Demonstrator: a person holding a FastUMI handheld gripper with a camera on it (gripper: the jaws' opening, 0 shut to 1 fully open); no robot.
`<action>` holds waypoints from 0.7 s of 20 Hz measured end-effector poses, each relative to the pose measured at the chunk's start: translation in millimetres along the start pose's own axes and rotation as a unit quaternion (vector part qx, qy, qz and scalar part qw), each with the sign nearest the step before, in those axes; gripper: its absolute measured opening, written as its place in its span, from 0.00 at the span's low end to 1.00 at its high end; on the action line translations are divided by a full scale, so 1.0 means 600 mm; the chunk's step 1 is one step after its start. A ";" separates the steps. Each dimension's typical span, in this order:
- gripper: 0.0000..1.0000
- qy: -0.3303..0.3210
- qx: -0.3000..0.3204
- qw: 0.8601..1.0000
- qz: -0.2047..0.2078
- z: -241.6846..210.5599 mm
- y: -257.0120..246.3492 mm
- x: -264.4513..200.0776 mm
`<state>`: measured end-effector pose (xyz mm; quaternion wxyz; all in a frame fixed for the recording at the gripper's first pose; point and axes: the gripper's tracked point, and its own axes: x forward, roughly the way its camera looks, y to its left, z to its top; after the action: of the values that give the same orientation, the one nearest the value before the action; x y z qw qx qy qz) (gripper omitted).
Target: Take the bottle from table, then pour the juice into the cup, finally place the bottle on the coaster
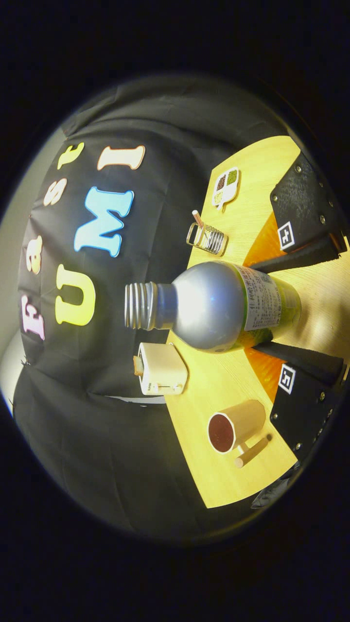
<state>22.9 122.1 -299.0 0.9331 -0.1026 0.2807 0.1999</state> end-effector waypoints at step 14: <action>0.71 0.058 -0.133 0.989 0.027 -0.006 0.082 0.002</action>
<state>1.0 165.6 -306.9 0.8876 -0.2299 0.3076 0.2542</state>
